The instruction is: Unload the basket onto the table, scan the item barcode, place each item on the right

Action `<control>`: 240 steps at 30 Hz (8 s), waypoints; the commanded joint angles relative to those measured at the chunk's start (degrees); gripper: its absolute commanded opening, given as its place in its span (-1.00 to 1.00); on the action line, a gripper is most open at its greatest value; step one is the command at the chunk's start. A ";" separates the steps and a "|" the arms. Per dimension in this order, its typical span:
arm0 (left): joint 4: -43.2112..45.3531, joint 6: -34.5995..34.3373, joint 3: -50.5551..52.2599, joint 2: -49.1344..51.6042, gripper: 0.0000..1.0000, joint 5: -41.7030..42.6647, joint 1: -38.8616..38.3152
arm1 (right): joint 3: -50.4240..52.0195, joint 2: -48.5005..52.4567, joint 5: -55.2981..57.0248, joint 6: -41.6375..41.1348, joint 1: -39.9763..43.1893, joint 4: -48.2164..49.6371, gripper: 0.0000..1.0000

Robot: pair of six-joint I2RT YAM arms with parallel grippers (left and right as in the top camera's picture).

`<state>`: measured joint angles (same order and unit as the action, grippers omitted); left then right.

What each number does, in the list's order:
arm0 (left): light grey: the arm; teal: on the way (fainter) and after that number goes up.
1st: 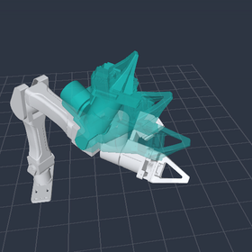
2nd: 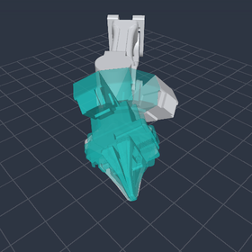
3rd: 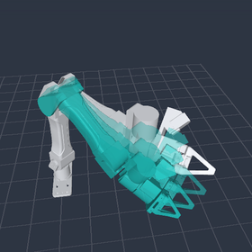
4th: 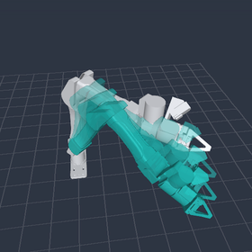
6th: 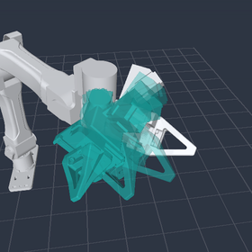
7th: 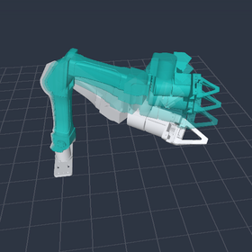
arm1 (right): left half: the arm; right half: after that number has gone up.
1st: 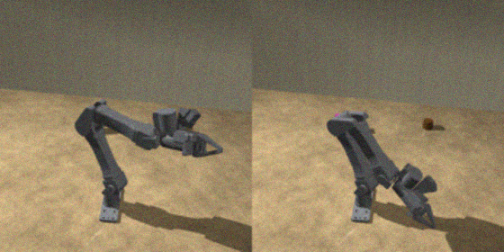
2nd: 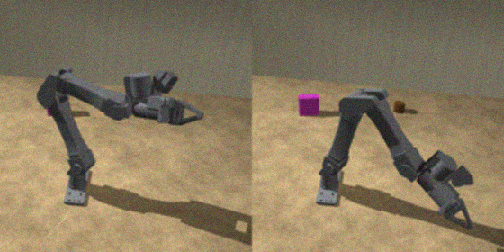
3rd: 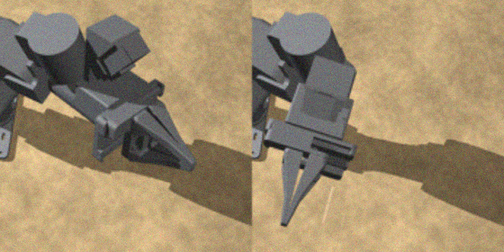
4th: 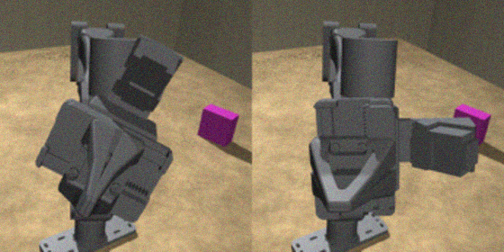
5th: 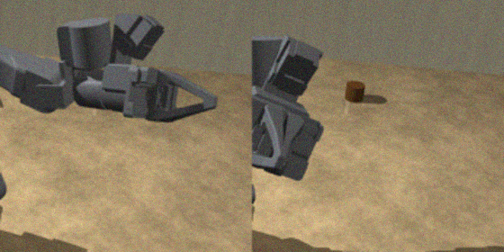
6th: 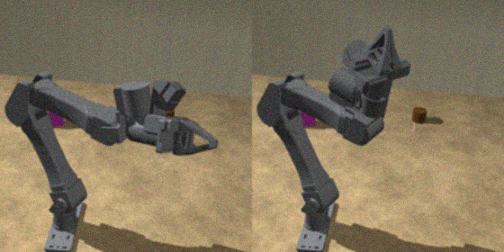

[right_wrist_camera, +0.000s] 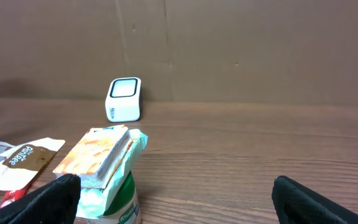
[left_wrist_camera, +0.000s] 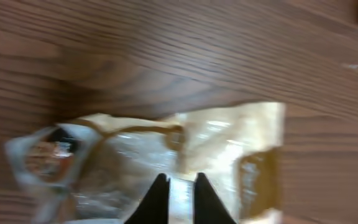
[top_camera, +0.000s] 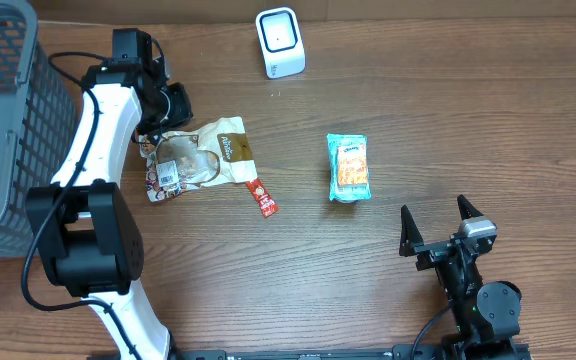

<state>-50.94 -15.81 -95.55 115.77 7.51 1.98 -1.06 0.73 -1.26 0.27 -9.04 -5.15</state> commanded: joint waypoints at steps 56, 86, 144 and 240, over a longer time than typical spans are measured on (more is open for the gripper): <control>-4.72 6.58 27.69 -10.78 -0.92 -1.88 -10.08 | 0.61 -0.57 -0.11 0.42 0.07 0.35 1.00; 0.70 0.96 18.10 -12.07 -0.91 -11.21 -7.37 | 0.61 -0.57 -0.11 0.42 0.07 0.35 1.00; -1.16 2.56 15.72 -29.49 1.00 -12.59 5.16 | 0.61 -0.57 -0.11 0.42 0.07 0.35 1.00; -1.14 2.54 15.72 -29.29 0.99 -12.57 5.14 | 0.61 -0.57 -0.11 0.42 0.07 0.35 1.00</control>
<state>-52.12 -14.41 -79.48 86.17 -4.58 6.66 -1.06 0.73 -1.26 0.27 -9.04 -5.13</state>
